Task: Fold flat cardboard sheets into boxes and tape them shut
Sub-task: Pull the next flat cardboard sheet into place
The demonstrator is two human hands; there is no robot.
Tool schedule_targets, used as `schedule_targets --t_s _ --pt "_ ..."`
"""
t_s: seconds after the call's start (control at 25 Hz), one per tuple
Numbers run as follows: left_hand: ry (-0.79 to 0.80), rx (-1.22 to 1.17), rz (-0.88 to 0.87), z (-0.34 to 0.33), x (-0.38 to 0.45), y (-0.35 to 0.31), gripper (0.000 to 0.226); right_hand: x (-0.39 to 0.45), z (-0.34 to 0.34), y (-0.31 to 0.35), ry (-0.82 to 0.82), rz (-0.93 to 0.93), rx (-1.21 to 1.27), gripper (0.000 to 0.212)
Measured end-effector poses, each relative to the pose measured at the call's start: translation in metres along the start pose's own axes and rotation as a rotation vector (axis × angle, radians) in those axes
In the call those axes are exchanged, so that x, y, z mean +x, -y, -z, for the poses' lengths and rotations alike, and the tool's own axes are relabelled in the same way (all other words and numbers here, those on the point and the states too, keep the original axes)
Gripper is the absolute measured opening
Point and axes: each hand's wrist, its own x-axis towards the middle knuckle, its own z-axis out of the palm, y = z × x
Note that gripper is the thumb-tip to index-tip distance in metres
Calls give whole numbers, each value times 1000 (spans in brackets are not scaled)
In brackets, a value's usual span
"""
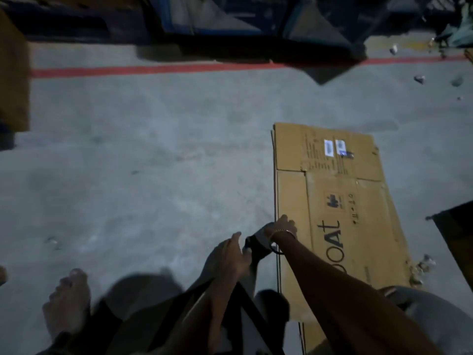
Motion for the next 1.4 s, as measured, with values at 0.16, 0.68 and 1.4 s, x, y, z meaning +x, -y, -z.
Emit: schedule_targets --t_s 0.16,0.68,1.4 --pt "40 -124 33 -40 28 -21 64 23 -27 -43 -129 -187 -152 110" --pt "191 -11 120 -57 33 4 62 39 11 -73 -57 20 33 65" --pt "47 -648 595 93 2 110 52 -144 111 89 158 574 343 32"
